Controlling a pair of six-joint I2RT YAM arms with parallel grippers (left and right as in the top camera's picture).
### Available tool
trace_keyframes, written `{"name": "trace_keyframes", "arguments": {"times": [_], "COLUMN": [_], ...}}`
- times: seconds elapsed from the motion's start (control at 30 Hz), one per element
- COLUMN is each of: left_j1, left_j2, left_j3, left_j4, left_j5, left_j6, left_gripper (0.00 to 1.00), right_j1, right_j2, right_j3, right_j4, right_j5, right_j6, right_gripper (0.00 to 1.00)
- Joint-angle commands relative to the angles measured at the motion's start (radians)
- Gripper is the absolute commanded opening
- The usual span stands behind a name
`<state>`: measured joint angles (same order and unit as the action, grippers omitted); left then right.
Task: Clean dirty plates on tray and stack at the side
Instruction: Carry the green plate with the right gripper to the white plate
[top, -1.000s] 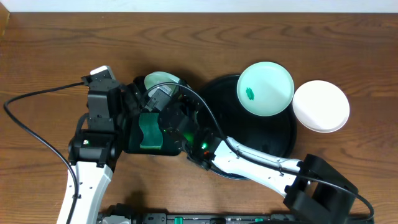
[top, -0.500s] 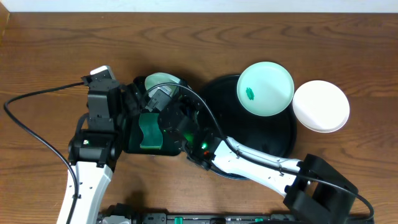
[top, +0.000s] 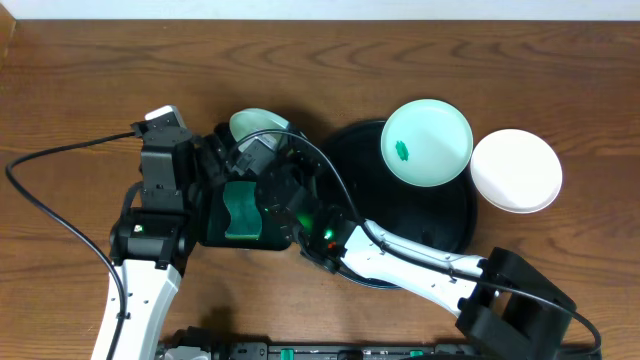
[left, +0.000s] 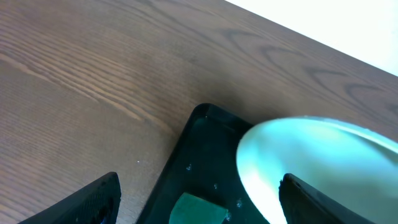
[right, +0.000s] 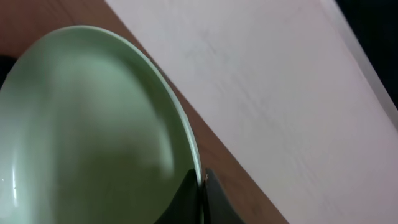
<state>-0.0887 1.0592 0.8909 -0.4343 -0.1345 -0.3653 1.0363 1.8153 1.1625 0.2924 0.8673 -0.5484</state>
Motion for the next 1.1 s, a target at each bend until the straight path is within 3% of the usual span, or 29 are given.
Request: {"name": "trace_keyframes", "arguments": {"times": [0.0,0.33,0.67,1.07], "left_j1": [0.003,0.003,0.003,0.003], "left_j2": [0.000,0.000,0.000,0.000], "left_j3": [0.016,0.016,0.016,0.016], "left_j4": [0.002,0.002,0.002,0.002], "left_j5": [-0.016,-0.016,-0.016,-0.016], "left_j6": [0.006,0.006,0.006,0.006], "left_gripper": [0.82,0.82,0.82,0.82], "right_j1": [-0.003,-0.006,-0.069,-0.147], "right_j2": [0.005,0.005,0.005,-0.053], "right_j3": [0.014,0.014,0.014,0.014], "right_j4": [-0.026,-0.042,-0.149,-0.210], "right_j5": [0.040,0.064,-0.013,-0.340], "right_j6": [0.020,0.048,0.517,0.865], "right_gripper": [0.01,0.01,0.01,0.01]}}
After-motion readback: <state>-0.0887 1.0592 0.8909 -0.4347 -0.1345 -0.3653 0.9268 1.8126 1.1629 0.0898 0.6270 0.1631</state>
